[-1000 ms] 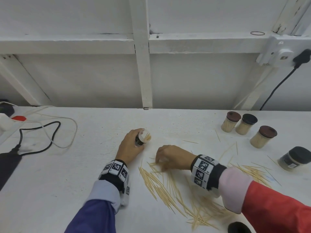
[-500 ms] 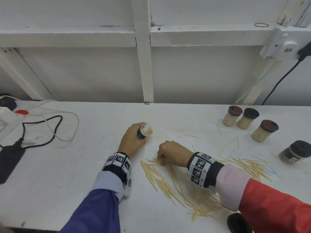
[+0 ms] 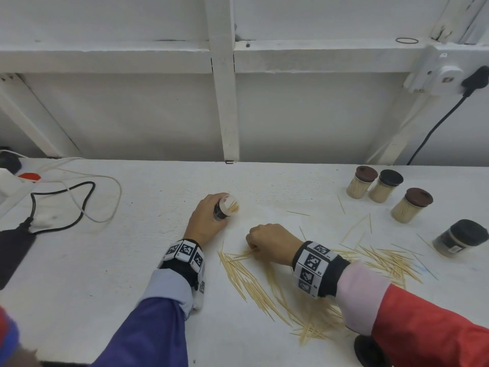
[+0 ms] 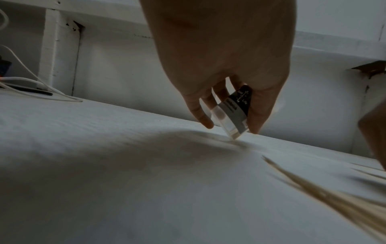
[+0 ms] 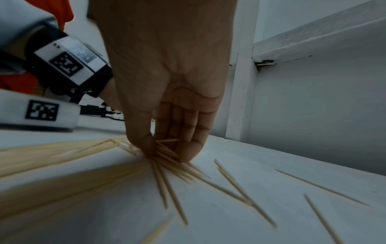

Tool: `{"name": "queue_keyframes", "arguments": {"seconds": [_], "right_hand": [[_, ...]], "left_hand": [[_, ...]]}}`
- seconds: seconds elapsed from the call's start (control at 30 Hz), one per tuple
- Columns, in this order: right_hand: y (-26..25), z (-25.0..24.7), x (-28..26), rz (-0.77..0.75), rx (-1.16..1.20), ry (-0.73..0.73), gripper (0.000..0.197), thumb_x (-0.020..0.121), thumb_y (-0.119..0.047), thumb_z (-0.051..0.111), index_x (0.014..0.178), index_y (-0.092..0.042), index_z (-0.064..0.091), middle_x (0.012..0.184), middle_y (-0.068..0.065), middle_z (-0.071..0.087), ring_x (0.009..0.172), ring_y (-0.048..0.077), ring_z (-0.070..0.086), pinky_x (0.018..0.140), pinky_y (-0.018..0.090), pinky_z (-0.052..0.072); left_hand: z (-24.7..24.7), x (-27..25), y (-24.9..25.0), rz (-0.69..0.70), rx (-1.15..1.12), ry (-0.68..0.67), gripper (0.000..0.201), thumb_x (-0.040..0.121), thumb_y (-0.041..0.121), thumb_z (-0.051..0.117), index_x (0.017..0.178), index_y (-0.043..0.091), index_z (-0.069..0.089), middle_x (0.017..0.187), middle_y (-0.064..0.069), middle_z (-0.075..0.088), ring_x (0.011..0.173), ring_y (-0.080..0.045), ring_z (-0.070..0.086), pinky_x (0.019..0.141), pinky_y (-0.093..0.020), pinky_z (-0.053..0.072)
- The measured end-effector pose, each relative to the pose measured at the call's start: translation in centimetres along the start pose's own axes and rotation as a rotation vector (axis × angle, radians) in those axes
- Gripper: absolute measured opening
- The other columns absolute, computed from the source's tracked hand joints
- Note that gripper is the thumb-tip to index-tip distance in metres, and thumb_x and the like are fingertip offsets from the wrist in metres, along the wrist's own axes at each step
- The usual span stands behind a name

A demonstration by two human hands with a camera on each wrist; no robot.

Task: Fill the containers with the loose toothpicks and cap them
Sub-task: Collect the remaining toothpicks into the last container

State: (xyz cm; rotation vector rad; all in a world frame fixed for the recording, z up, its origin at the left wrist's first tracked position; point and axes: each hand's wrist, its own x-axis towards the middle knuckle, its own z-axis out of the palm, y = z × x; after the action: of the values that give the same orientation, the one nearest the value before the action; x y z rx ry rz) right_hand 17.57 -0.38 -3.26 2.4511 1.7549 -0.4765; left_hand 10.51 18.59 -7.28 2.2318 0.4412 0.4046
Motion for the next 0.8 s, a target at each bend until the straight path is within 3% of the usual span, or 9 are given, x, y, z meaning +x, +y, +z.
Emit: {"name": "queue_keyframes", "arguments": {"seconds": [0.17,0.33,0.43,0.5,0.67,0.8], "right_hand": [[-0.3,-0.3,-0.3,0.009,-0.058,-0.002,0.014,0.091,-0.004,0.051,0.095,-0.005,0.065,0.097,0.011,0.062,0.076,0.027,0.051,0.066,0.032,0.038],[-0.8,-0.4,-0.5,0.008,-0.068,-0.014,0.015,0.088,0.002,0.048,0.078,-0.008,0.052,0.084,0.011,0.050,0.070,0.027,0.047,0.063,0.031,0.037],[-0.5,-0.1,-0.4,0.014,-0.036,-0.022,0.012,0.087,-0.003,0.052,0.090,-0.003,0.063,0.094,0.011,0.061,0.075,0.028,0.056,0.067,0.034,0.046],[-0.3,0.0,-0.4,0.012,-0.012,-0.004,0.017,0.088,-0.007,0.052,0.097,-0.007,0.067,0.100,0.009,0.064,0.083,0.029,0.062,0.071,0.034,0.048],[0.9,-1.1,-0.5,0.037,0.133,0.076,0.019,0.088,-0.015,0.054,0.098,-0.020,0.069,0.101,0.001,0.068,0.088,0.023,0.062,0.068,0.026,0.033],[2.2,-1.9,-0.3,0.039,0.425,0.117,0.011,0.084,-0.008,0.064,0.088,-0.014,0.073,0.082,0.002,0.074,0.068,0.011,0.060,0.065,0.027,0.047]], "left_hand": [[0.0,-0.1,0.1,0.003,0.004,-0.002,0.057,0.075,-0.002,0.070,0.126,0.022,0.058,0.121,0.002,0.059,0.113,-0.015,0.053,0.095,-0.029,0.042],[0.3,-0.1,0.1,0.009,0.013,-0.008,0.058,0.073,-0.001,0.071,0.124,0.025,0.059,0.120,0.007,0.059,0.113,-0.015,0.054,0.094,-0.029,0.043],[0.3,-0.1,0.1,0.016,0.016,-0.014,0.059,0.073,-0.002,0.071,0.124,0.025,0.059,0.120,0.008,0.058,0.113,-0.015,0.054,0.094,-0.029,0.043],[0.3,-0.1,0.3,0.014,0.010,-0.015,0.059,0.073,-0.002,0.071,0.125,0.024,0.058,0.121,0.007,0.058,0.113,-0.014,0.054,0.094,-0.027,0.041],[0.2,-0.1,0.5,-0.020,-0.034,-0.017,0.058,0.075,0.002,0.073,0.126,0.027,0.057,0.125,0.009,0.059,0.114,-0.011,0.055,0.096,-0.026,0.043],[0.3,-0.2,0.5,-0.043,-0.038,-0.046,0.060,0.075,0.011,0.079,0.128,0.026,0.055,0.122,0.010,0.061,0.111,-0.013,0.057,0.099,-0.031,0.045]]}}
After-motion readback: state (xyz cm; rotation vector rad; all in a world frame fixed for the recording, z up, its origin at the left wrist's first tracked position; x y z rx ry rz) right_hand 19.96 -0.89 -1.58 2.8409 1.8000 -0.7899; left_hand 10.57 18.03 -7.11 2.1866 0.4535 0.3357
